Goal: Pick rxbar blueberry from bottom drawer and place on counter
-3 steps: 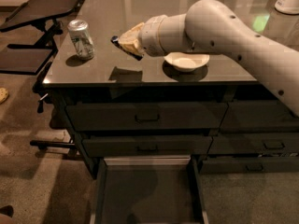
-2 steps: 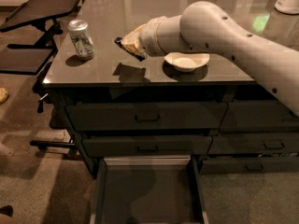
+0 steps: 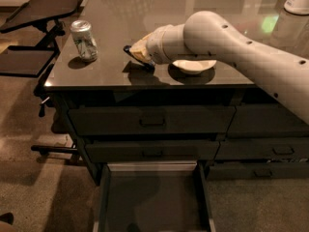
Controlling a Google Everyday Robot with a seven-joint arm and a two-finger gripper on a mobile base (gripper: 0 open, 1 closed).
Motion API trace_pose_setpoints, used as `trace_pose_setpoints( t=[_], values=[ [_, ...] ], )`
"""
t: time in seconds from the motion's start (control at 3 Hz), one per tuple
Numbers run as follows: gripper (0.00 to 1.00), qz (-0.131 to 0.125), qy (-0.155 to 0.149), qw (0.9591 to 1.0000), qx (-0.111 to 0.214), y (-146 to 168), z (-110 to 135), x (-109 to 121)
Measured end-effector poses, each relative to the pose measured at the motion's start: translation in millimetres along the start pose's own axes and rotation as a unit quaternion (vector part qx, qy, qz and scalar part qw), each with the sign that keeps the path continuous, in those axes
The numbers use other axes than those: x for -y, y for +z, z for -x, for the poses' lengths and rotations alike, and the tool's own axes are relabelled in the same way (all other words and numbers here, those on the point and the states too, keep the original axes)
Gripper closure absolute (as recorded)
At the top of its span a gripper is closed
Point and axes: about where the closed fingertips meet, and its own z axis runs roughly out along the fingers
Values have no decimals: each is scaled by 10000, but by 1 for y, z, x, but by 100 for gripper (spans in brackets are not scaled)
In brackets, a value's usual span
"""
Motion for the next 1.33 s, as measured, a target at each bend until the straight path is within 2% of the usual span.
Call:
trace_pose_setpoints(
  t=[1.0,1.33],
  values=[
    [13,214,-87,9997,-40,13,-6,-7],
    [0,218,-88,9997,-40,13,-6,-7]
  ],
)
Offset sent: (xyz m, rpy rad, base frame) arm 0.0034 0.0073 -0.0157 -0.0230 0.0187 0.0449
